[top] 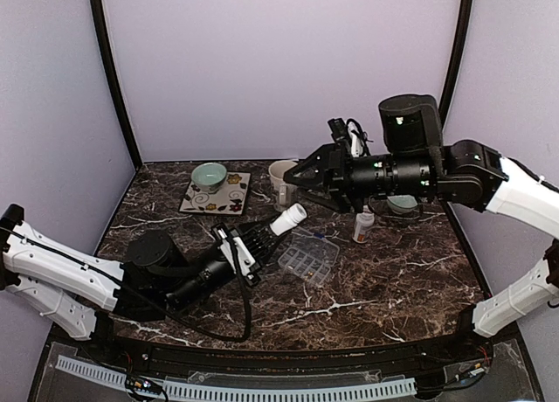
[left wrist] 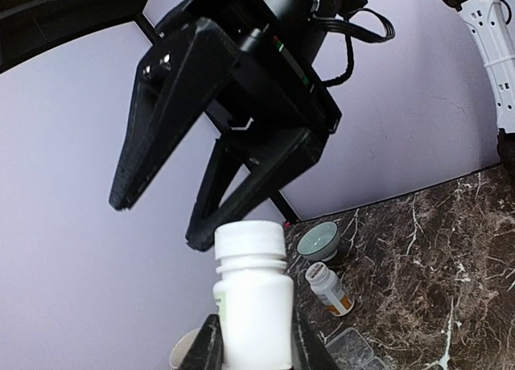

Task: Sort the pills into containers
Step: Screw the lid of the pill bottle onto the pill bottle.

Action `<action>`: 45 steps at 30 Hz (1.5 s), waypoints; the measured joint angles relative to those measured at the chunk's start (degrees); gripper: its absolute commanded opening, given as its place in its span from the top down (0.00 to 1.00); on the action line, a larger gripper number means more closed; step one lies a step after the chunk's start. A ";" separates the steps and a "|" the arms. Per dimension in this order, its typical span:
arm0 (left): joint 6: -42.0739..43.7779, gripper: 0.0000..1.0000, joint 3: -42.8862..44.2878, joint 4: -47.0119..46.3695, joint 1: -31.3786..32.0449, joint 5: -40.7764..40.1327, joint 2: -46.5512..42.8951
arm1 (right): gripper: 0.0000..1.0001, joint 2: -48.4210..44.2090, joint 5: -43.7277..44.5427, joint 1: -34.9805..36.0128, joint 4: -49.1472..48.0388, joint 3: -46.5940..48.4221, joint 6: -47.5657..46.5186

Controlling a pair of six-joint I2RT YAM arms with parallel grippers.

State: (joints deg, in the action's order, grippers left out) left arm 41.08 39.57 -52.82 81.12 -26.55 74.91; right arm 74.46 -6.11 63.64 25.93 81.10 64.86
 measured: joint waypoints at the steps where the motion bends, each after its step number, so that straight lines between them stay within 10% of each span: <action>1: -0.35 1.00 -0.11 0.48 0.00 0.02 -0.04 | 0.54 -0.59 0.63 0.15 0.09 0.00 -0.81; 22: -29.11 1.00 11.17 33.42 -13.90 34.60 -8.96 | 0.50 -12.92 3.85 0.42 2.08 -6.03 -36.72; 45: -38.77 1.00 14.82 41.00 -18.36 51.12 -7.08 | 0.51 -8.35 -4.46 5.84 1.95 -6.43 -42.34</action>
State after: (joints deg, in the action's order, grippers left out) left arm 2.31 54.39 -11.81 62.76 24.58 67.83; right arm 66.11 -10.57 69.47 27.88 74.67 22.52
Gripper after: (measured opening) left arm 0.220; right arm 0.496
